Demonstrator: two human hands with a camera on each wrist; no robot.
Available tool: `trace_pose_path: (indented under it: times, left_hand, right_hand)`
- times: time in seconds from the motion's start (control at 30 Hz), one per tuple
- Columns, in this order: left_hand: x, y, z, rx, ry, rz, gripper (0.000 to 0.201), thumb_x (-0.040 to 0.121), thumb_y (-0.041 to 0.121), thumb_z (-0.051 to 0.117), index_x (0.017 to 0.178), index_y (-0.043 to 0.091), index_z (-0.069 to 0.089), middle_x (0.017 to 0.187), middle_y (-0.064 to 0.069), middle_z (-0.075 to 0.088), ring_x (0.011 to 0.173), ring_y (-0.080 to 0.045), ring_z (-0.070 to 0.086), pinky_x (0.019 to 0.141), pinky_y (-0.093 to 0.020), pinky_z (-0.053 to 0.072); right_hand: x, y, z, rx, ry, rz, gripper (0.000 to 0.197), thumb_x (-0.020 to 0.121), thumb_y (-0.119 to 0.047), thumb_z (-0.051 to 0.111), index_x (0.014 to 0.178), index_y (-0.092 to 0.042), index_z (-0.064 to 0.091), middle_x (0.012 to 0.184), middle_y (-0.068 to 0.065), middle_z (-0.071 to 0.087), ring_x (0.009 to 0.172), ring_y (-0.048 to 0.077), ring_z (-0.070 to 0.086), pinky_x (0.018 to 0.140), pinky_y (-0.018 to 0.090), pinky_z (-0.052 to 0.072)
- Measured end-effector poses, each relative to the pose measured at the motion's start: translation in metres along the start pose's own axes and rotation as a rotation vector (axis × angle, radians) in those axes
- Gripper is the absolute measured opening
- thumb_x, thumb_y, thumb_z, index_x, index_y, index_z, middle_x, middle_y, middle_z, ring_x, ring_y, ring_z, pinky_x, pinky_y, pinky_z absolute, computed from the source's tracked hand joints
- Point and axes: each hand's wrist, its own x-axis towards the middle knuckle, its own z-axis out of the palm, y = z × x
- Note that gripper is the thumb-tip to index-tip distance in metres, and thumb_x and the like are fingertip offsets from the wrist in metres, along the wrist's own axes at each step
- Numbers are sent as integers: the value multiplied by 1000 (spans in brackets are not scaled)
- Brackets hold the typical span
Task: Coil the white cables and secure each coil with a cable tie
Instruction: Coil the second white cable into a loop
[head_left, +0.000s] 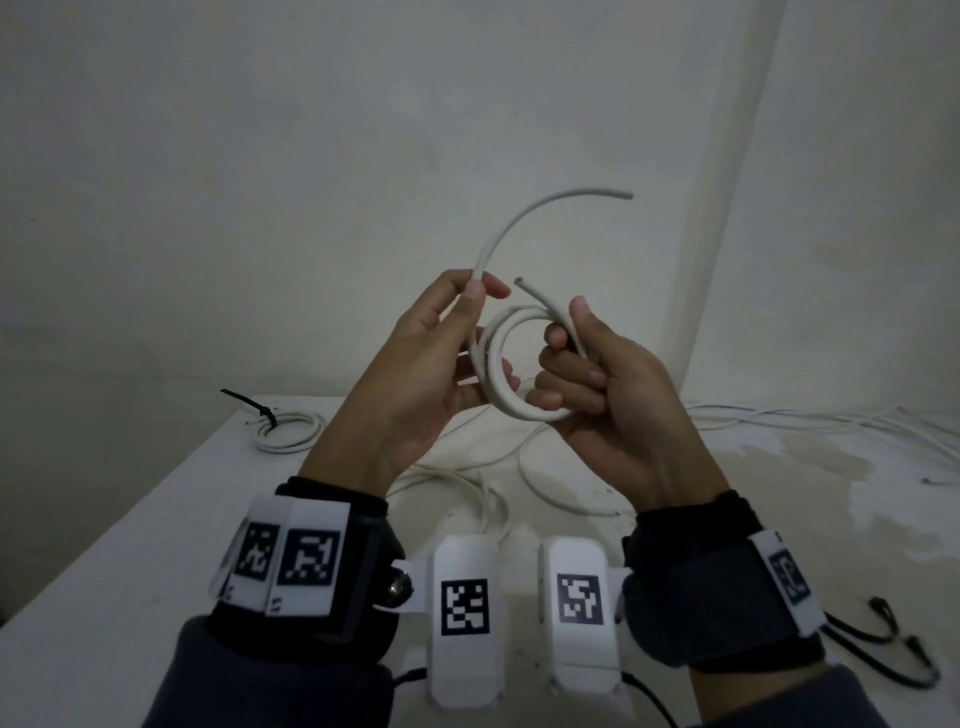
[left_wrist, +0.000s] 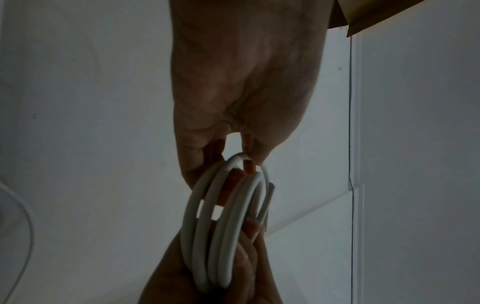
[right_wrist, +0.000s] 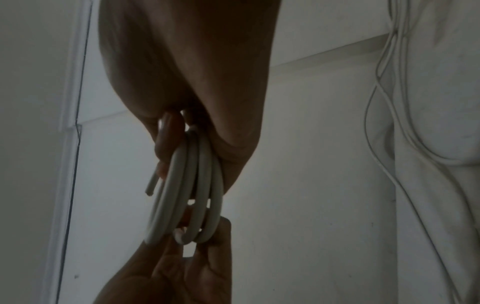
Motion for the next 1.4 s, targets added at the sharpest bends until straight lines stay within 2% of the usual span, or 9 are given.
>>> trace_pose_path:
  times: [0.13,0.33,0.5,0.6,0.9,1.07,1.17,1.3,1.4]
  left_hand:
    - [-1,0,7,-8,14,51,22,99,25,43,101,14,62,57,0,58,50,-11,58,53,-26,53]
    - [2,-3,6,23,15,27,23,99,18,46,108,11,66,66,-1,52,40,-8,34,40,-19,36]
    - [3,-7,10,-38,60,-30,28,97,14,47,116,11,67,52,3,31,38,-6,23,36,-16,25]
    - [3,-7,14,-74,69,-31,28,97,12,45,119,14,62,51,3,27,37,-6,20,34,-15,21]
    - [3,-6,10,-123,56,-35,15,95,8,46,85,13,55,51,3,35,36,-6,21,34,-15,20]
    - [3,-2,10,-259,30,-123,26,94,30,43,93,9,58,54,0,38,37,-8,24,37,-17,22]
    - [1,-1,12,-172,15,-90,45,78,55,54,92,13,54,55,2,38,37,-7,24,38,-17,21]
    - [2,-6,14,-38,93,13,22,90,31,59,87,10,51,53,5,32,39,-5,20,34,-15,20]
    - [4,-8,10,-42,184,30,21,94,20,56,75,15,49,48,7,31,36,-4,20,33,-13,18]
  right_hand:
    - [-1,-1,1,-37,-16,27,33,83,-35,52,73,-4,58,42,-8,26,32,2,24,42,19,40]
    - [-2,3,4,-182,-38,37,35,91,-32,49,77,-4,63,45,-7,27,35,4,25,45,20,41]
    - [-1,4,5,-226,18,-7,7,98,-23,49,101,-17,47,46,-7,29,37,6,26,45,23,40]
    - [-1,3,4,-227,-4,-18,16,97,-20,50,112,-20,44,48,-6,28,38,7,26,45,23,40]
    - [-1,3,6,-129,-27,-41,9,97,-17,48,93,-24,44,46,-5,30,36,5,25,42,21,39]
    - [-1,4,7,-108,1,-83,16,98,-17,46,85,-20,38,44,-7,42,34,3,25,42,19,38]
    - [-1,5,8,-113,18,-91,19,99,-16,47,81,-19,38,44,-6,38,35,4,26,42,20,38]
    - [0,5,9,-138,4,-85,18,98,-16,48,81,-18,41,47,-4,35,36,5,28,45,22,42]
    - [-1,7,11,-80,-52,-53,8,99,-21,44,93,-16,47,54,3,50,43,10,44,54,26,48]
